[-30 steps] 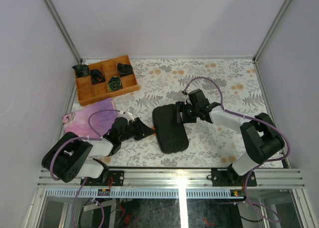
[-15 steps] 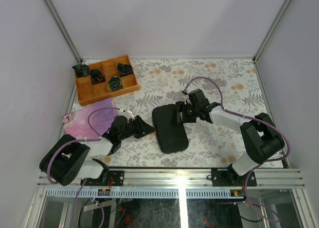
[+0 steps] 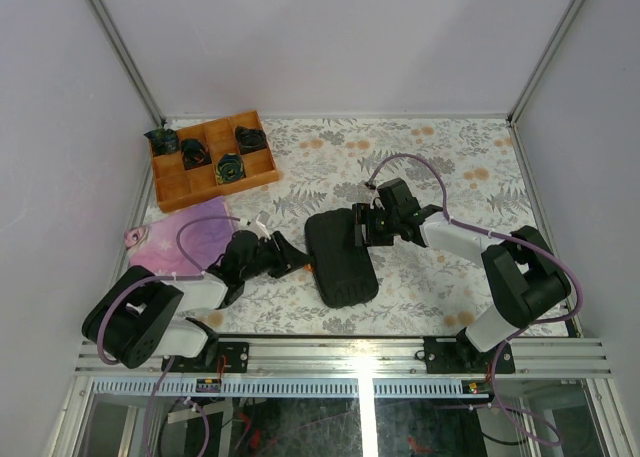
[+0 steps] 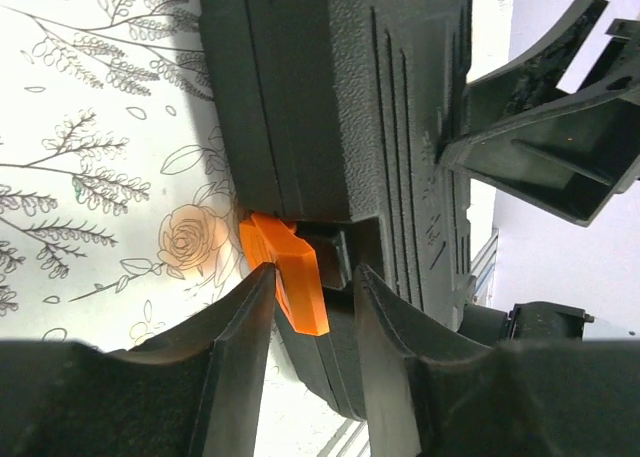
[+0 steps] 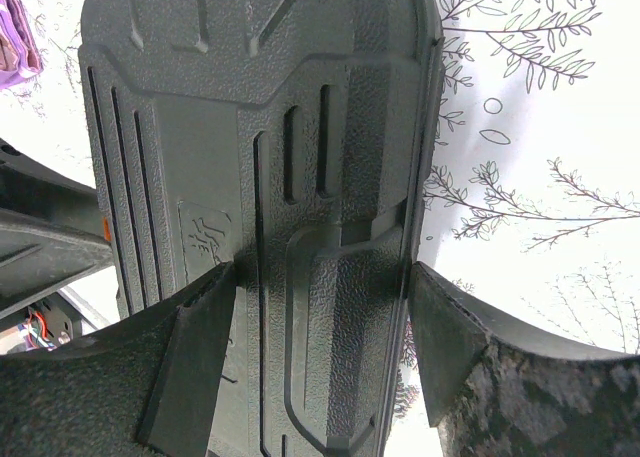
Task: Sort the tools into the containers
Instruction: Close the storage box at the center of the board.
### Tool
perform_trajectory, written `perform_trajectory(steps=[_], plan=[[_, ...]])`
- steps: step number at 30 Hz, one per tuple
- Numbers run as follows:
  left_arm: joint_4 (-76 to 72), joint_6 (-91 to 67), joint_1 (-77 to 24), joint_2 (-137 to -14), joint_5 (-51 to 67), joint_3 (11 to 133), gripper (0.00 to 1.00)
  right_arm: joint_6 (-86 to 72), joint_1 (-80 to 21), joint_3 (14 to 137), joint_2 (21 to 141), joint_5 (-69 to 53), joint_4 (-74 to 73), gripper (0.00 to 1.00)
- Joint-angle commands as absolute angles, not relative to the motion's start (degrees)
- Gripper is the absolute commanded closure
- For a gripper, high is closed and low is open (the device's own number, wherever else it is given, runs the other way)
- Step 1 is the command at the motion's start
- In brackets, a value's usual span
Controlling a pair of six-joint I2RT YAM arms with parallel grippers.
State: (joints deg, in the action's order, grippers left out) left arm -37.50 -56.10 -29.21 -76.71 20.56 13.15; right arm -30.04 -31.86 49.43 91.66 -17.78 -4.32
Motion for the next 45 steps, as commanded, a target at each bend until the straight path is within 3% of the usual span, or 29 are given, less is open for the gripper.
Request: perform_trajectory(steps=[1, 17, 20, 25, 45], plan=[[-36.66, -55.03, -29.37, -77.57, 19.46, 14.38, 0.66, -25.93, -32.78, 47.51, 94.98, -13.07, -10.66, 0.51], [-23.99, -52.2, -29.36, -75.31, 14.16, 16.5, 0.85, -25.93, -32.78, 47.45, 96.49, -13.1, -10.66, 0.52], [-19.59, -51.07, -29.36, -74.19, 12.4, 17.36, 0.85, -25.99, -32.78, 47.49, 96.67, -13.23, -10.56, 0.52], [-16.99, -50.75, -29.42, -73.65, 10.99, 17.33, 0.76, -26.02, -32.78, 47.61, 96.79, -13.36, -10.46, 0.52], [-29.42, -54.91, -29.4, -75.78, 16.56, 15.37, 0.77, -25.64, -32.78, 48.16, 97.03, -13.62, -10.84, 0.52]])
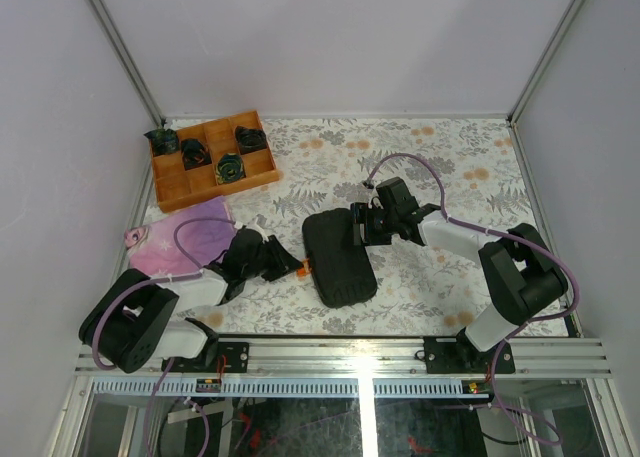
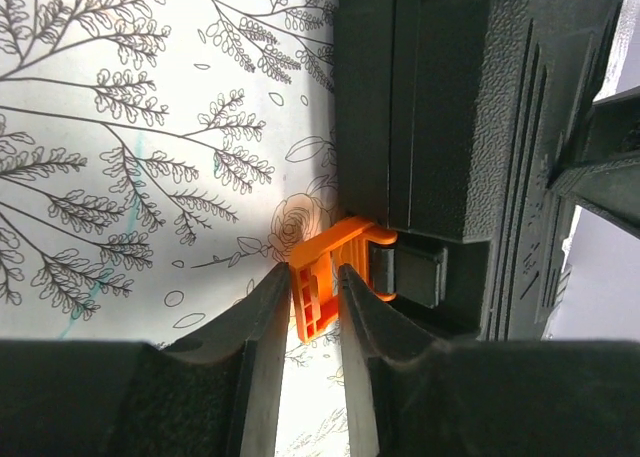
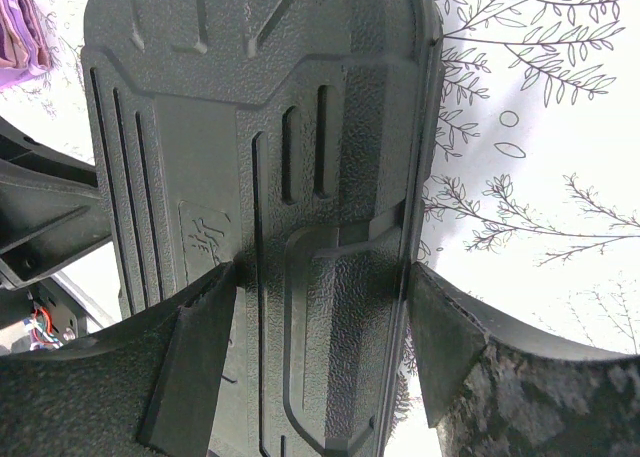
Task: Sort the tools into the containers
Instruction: Close the storage box at the center of the board.
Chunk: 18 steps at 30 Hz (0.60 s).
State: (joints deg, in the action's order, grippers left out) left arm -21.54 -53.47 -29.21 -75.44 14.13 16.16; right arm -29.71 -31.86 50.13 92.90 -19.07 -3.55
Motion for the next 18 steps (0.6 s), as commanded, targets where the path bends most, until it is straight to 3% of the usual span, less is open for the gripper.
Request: perform_trajectory(steps=[1, 9, 18], plan=[[-30.49, -55.14, -29.36, -75.69, 16.93, 15.14, 0.77, -25.66, -32.78, 48.16, 97.0, -13.61, -10.88, 0.53], [-33.64, -55.9, -29.4, -75.86, 18.08, 14.58, 0.77, -25.57, -32.78, 47.99, 97.13, -13.63, -10.81, 0.53], [-26.47, -54.2, -29.39, -74.8, 14.73, 15.61, 0.87, -25.57, -32.78, 47.9, 97.12, -13.62, -10.77, 0.53]])
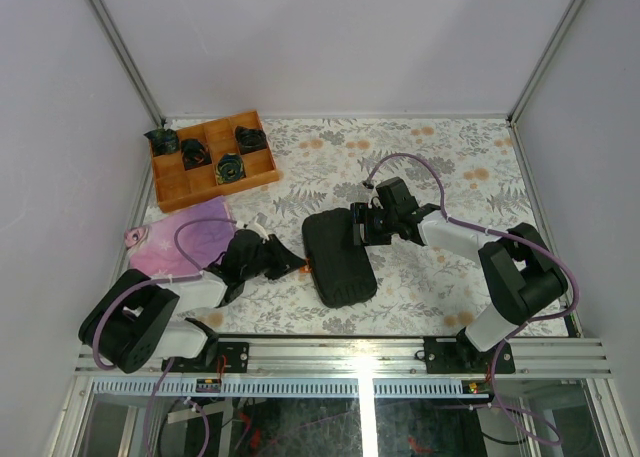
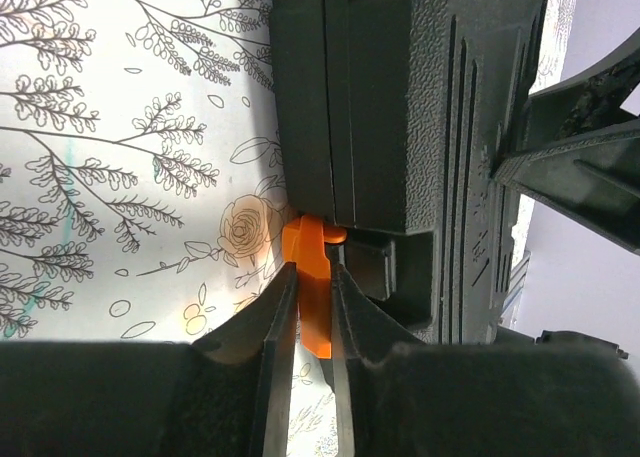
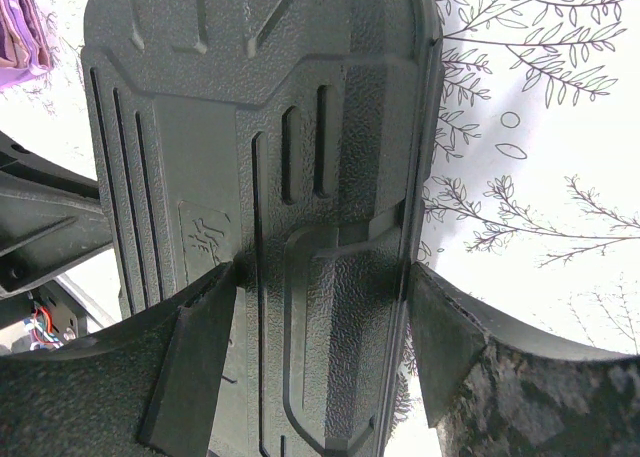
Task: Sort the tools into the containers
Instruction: Close the storage box at the center of the board.
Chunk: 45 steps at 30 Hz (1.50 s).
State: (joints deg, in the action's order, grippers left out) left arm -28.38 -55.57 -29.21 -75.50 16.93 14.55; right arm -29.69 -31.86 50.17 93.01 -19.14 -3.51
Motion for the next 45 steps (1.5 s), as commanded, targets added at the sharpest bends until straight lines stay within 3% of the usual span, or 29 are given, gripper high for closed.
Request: perform_trajectory(steps=[1, 8, 18, 45], plan=[[-24.53, -53.92, -29.36, -74.36, 13.88, 15.99, 0.88, -25.58, -32.78, 47.9, 97.12, -13.62, -10.73, 0.53], [-16.28, -52.39, -29.35, -71.32, 10.16, 16.35, 0.94, -25.53, -32.78, 48.08, 97.21, -13.62, -10.72, 0.53], [-9.21, -50.95, -29.36, -66.11, 8.83, 18.57, 0.95, -25.66, -32.78, 47.9, 97.21, -13.62, -10.74, 0.53], [-11.38, -51.28, -29.97, -65.55, 13.96, 23.4, 0.71, -26.08, -32.78, 47.82, 97.76, -14.28, -10.47, 0.54]])
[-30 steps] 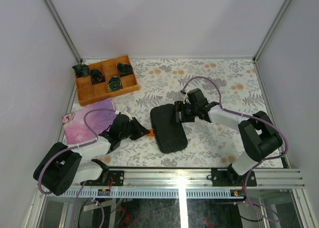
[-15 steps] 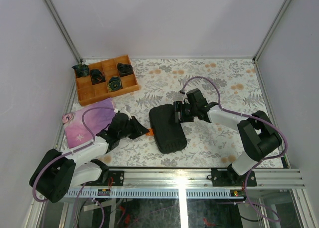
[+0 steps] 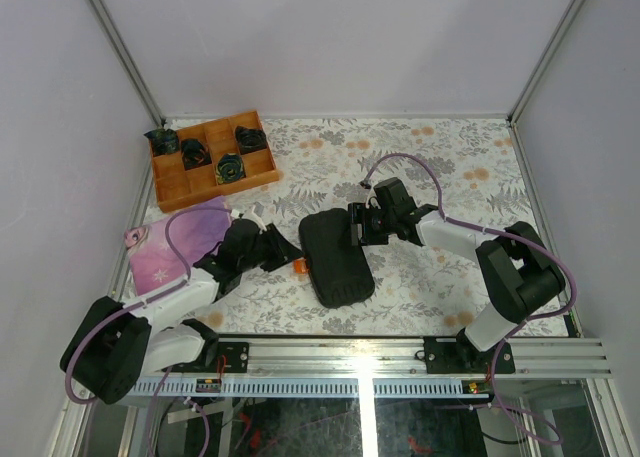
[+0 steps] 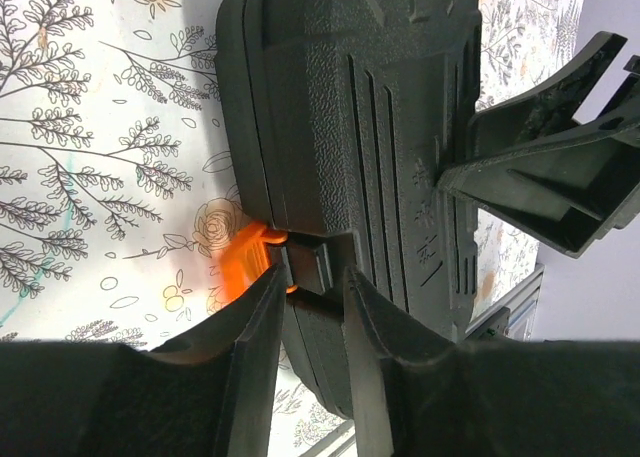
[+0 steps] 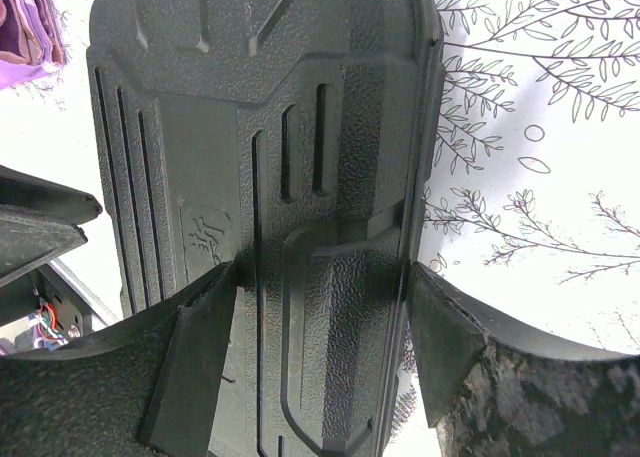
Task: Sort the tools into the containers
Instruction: Close the storage box at the center of the board.
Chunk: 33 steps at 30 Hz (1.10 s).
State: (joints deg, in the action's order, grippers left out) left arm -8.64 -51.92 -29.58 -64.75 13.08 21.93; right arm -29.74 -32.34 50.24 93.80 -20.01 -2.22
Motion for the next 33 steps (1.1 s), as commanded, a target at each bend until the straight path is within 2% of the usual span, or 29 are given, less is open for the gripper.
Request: perform_trajectory(steps=[1, 9, 19, 24, 33], plan=[[-11.8, -51.32, -30.05, -65.98, 14.07, 23.38, 0.71, -26.13, -32.78, 47.81, 97.76, -14.32, -10.46, 0.54], [-15.29, -51.91, -30.32, -69.25, 14.27, 22.01, 0.71, -26.09, -32.78, 47.68, 97.47, -14.16, -10.64, 0.54], [-7.29, -52.31, -30.33, -66.14, 7.26, 20.87, 0.71, -25.76, -32.81, 48.08, 97.71, -14.15, -10.9, 0.55], [-4.54, -52.2, -30.32, -65.33, 6.27, 20.17, 0.6, -25.84, -32.74, 48.23, 97.94, -14.32, -10.83, 0.55], [-13.05, -55.09, -30.31, -68.52, 10.42, 15.55, 0.54, -25.73, -32.79, 48.35, 98.04, -14.37, -10.98, 0.56]])
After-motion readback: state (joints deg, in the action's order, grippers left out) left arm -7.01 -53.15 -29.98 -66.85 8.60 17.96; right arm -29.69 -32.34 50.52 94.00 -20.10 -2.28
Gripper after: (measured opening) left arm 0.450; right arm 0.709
